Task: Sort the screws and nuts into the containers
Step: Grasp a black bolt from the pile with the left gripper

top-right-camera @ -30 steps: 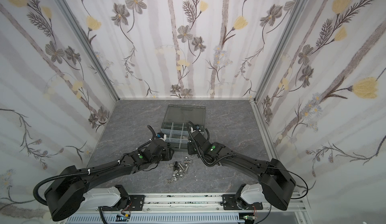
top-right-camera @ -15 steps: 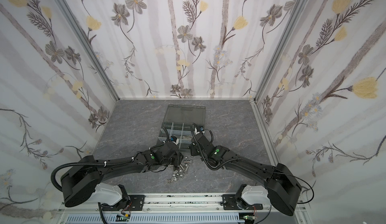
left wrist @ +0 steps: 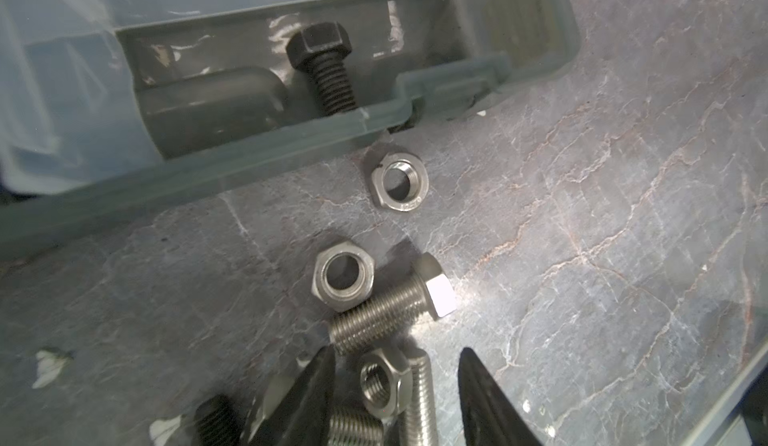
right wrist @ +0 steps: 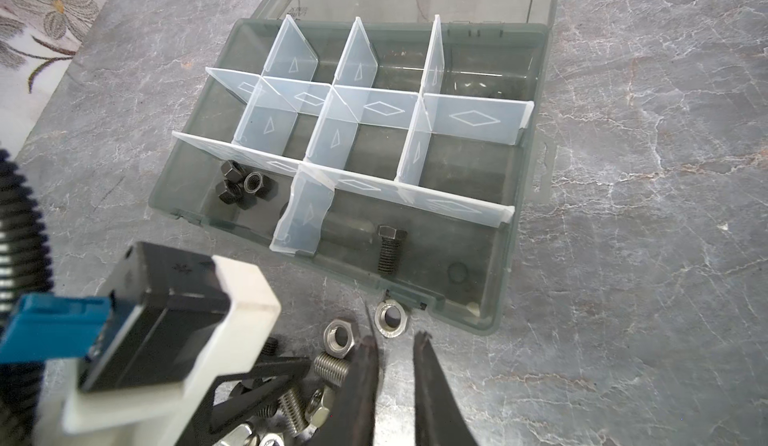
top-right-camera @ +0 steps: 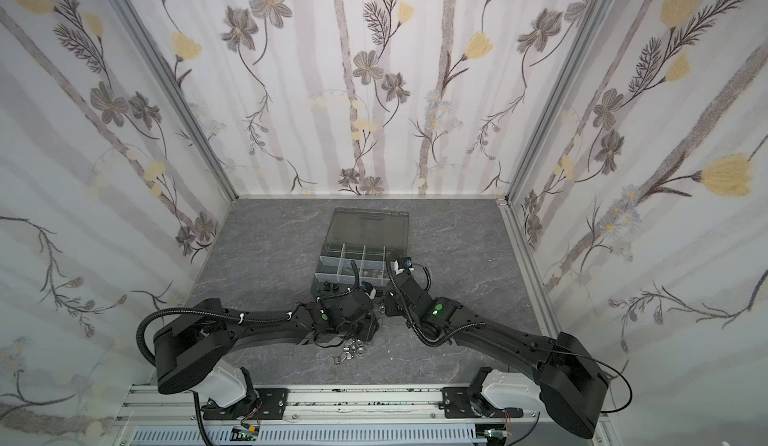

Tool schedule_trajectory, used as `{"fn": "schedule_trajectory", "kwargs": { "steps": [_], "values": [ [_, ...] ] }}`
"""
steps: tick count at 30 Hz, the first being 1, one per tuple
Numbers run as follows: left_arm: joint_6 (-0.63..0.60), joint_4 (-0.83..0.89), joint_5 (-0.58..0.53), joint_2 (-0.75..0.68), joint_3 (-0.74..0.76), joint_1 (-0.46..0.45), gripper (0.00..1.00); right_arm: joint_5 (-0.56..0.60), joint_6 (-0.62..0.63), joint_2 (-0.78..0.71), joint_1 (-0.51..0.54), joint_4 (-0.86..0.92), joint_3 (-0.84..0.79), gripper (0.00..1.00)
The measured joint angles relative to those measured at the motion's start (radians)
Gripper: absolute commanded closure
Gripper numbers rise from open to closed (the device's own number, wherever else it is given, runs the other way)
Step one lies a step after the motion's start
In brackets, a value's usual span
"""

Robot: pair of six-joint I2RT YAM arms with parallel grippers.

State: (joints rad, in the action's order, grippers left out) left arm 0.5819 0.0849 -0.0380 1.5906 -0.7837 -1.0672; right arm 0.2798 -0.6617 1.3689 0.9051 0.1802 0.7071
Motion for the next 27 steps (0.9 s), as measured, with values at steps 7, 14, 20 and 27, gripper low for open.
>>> {"fn": "schedule_trajectory", "kwargs": {
  "steps": [7,14,20,27],
  "values": [
    [-0.007,0.031,-0.053,-0.060,0.001,0.000,0.50,0.000,-0.003,0.009,0.000,-0.005,0.000,0.81],
    [-0.025,0.075,-0.092,-0.141,0.046,0.012,0.54,-0.005,-0.003,0.047,0.000,-0.005,0.025,0.81],
    [-0.023,0.123,-0.090,-0.177,0.103,0.013,0.58,-0.006,-0.003,0.056,0.000,-0.010,0.029,0.81],
    [0.017,0.143,-0.090,-0.176,0.124,0.015,0.62,-0.005,-0.005,0.047,0.000,-0.012,0.015,0.81]
  ]
}}
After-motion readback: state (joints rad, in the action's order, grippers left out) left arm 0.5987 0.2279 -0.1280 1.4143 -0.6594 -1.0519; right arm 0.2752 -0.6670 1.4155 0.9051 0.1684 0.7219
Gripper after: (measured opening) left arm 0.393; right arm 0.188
